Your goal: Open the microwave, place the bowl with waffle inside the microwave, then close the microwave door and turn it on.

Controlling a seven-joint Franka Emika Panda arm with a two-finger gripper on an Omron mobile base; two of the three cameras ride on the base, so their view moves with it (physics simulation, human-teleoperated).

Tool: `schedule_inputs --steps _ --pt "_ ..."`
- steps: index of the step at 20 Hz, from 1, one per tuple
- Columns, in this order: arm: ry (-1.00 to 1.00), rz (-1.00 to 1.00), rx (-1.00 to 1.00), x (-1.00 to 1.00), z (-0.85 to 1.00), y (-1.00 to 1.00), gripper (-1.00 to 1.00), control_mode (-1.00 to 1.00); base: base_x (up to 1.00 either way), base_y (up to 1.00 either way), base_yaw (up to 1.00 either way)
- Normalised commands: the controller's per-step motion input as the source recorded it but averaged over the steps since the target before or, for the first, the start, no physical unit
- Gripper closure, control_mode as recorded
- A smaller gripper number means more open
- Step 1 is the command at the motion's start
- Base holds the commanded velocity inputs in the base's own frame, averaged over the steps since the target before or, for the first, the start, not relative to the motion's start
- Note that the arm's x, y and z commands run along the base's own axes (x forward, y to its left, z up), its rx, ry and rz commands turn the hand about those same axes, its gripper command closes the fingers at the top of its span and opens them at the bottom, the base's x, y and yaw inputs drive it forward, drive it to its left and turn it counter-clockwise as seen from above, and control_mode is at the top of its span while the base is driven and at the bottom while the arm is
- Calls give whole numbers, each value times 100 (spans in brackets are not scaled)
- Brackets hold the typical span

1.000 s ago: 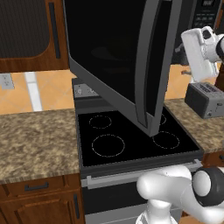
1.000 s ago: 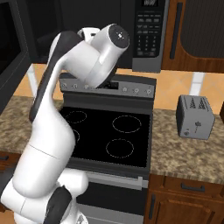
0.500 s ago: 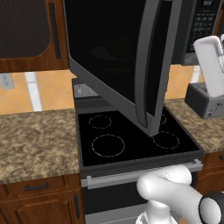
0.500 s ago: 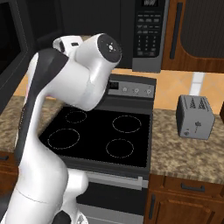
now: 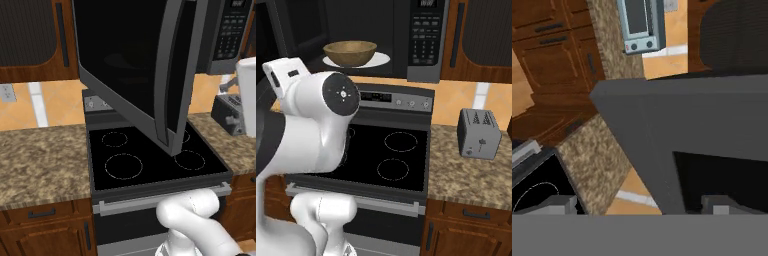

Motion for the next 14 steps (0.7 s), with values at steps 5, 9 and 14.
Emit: schedule_inputs --steps 5,9,14 --pt "-1 6 15 -69 0 91 -100 -100 0 0 0" --pt "-1 6 11 -83 0 84 -100 -100 0 0 0" --pt "-5 0 8 -79 0 67 -100 -100 0 0 0"
